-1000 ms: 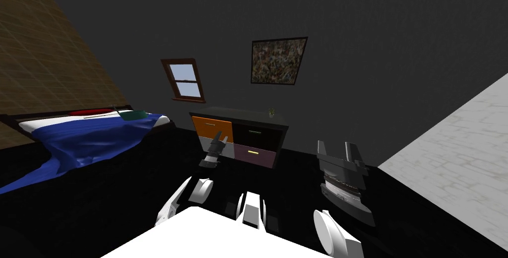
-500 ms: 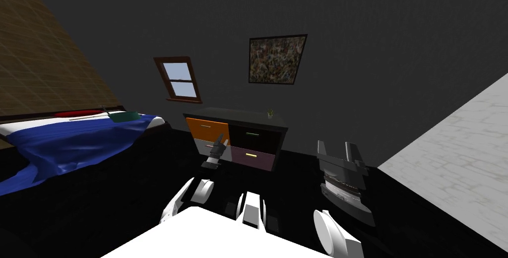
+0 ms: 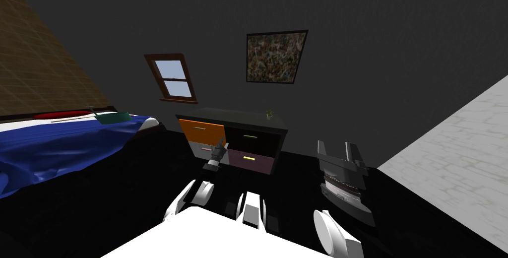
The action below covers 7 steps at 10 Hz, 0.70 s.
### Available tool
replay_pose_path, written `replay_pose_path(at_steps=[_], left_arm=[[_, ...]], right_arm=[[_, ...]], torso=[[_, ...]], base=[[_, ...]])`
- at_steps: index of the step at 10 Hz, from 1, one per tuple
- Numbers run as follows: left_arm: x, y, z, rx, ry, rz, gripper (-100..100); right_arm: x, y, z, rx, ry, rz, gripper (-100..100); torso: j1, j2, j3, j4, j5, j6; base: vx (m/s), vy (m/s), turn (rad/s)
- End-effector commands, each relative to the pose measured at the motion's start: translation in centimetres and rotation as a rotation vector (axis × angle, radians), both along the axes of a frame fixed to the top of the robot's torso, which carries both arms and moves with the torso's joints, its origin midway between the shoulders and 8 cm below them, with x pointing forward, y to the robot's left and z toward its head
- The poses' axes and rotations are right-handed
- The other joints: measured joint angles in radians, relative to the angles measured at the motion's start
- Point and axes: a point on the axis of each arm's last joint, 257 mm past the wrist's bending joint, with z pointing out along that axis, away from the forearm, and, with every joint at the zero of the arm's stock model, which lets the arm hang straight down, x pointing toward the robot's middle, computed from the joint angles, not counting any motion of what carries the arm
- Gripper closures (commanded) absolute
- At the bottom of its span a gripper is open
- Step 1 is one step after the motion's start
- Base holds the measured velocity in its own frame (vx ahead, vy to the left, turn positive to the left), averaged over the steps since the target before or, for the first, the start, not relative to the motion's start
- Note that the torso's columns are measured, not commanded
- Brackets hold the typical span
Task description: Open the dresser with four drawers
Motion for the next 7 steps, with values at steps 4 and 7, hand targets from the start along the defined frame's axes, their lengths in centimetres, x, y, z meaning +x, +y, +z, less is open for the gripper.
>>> replay_pose_path(at_steps=[4,7], left_arm=[[0.7,0.2,-5.6,-0.014,0.105,0.010,-100],[0.7,0.1,-8.0,-0.027,0.148,0.016,-100]], right_arm=[[0.0,0.0,0.0,0.000,0.000,0.000,0],[0.0,0.0,0.0,0.000,0.000,0.000,0]], torso=[[-0.001,-0.002,-0.001,0.000,0.000,0.000],[0.000,-0.001,-0.001,0.000,0.000,0.000]], base=[[0.136,-0.033,-0.036],[0.140,-0.021,-0.027]])
